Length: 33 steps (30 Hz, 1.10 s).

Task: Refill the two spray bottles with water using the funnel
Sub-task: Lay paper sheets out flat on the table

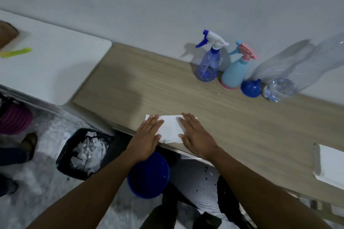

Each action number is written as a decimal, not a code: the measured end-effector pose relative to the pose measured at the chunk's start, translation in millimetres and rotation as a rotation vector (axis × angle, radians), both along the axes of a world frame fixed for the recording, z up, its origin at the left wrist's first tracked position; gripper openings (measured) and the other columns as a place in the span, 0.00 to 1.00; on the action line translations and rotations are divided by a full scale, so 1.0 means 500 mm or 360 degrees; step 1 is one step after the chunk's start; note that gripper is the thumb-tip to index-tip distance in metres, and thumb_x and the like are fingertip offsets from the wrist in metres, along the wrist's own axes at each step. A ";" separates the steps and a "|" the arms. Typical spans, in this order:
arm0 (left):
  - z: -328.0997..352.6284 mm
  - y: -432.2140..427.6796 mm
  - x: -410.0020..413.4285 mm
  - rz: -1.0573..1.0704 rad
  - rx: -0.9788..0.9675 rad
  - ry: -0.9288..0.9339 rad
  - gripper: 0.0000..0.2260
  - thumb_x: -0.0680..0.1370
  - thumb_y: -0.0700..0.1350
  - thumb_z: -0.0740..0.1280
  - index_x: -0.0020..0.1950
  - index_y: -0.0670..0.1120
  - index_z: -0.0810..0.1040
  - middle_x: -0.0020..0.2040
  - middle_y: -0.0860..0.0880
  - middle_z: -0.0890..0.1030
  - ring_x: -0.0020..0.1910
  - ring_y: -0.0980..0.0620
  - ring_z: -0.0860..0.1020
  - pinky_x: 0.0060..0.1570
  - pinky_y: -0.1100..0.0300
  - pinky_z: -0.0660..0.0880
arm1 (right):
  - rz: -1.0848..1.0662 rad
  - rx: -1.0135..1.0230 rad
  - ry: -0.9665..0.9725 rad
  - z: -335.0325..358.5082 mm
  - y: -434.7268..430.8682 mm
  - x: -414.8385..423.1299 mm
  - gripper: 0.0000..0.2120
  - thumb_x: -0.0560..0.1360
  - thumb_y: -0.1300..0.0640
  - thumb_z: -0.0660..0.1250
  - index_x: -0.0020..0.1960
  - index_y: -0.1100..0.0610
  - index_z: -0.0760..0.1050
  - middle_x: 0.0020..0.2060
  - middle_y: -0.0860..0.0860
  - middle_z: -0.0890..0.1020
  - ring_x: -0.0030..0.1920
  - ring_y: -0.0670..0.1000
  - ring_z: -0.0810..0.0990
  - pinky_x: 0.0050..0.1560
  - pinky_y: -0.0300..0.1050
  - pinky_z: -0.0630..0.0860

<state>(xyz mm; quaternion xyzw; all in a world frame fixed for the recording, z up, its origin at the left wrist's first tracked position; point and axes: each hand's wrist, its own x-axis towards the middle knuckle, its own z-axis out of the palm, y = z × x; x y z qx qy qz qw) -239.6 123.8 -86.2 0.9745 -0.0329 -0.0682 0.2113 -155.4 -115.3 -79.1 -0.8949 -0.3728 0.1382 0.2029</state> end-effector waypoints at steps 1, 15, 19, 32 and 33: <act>0.002 0.008 -0.001 -0.0010 -0.0050 -0.0060 0.21 0.83 0.49 0.55 0.77 0.49 0.64 0.80 0.48 0.58 0.80 0.50 0.52 0.78 0.52 0.51 | 0.0011 0.0053 -0.0026 0.001 -0.016 0.000 0.28 0.84 0.49 0.56 0.80 0.57 0.57 0.80 0.57 0.59 0.81 0.57 0.53 0.80 0.53 0.53; 0.045 -0.023 -0.037 0.0301 -0.0542 -0.0178 0.10 0.75 0.36 0.68 0.51 0.49 0.78 0.48 0.51 0.80 0.48 0.53 0.77 0.50 0.59 0.76 | -0.0821 0.0796 0.0496 0.048 -0.046 -0.067 0.20 0.74 0.71 0.66 0.50 0.45 0.73 0.39 0.40 0.82 0.36 0.37 0.79 0.42 0.34 0.74; 0.097 -0.105 -0.031 0.0545 -0.0900 0.0000 0.12 0.73 0.32 0.70 0.42 0.49 0.76 0.41 0.52 0.79 0.39 0.59 0.77 0.40 0.71 0.73 | -0.1079 0.0930 0.0570 0.073 -0.124 -0.075 0.14 0.73 0.71 0.69 0.44 0.54 0.70 0.34 0.53 0.77 0.33 0.52 0.75 0.38 0.47 0.72; 0.166 -0.574 -0.044 0.0479 -0.1163 0.0310 0.05 0.73 0.34 0.74 0.45 0.43 0.85 0.33 0.49 0.82 0.29 0.60 0.78 0.32 0.72 0.72 | -0.1677 0.1125 0.0634 0.140 -0.630 -0.238 0.08 0.76 0.69 0.69 0.43 0.59 0.81 0.32 0.51 0.82 0.30 0.39 0.78 0.35 0.32 0.75; 0.156 -0.611 -0.058 0.0453 -0.1143 0.0336 0.07 0.73 0.34 0.74 0.44 0.46 0.84 0.31 0.47 0.81 0.29 0.55 0.77 0.31 0.69 0.71 | -0.1698 0.1097 0.0670 0.131 -0.667 -0.260 0.08 0.77 0.69 0.69 0.44 0.59 0.81 0.32 0.51 0.82 0.29 0.39 0.77 0.34 0.32 0.75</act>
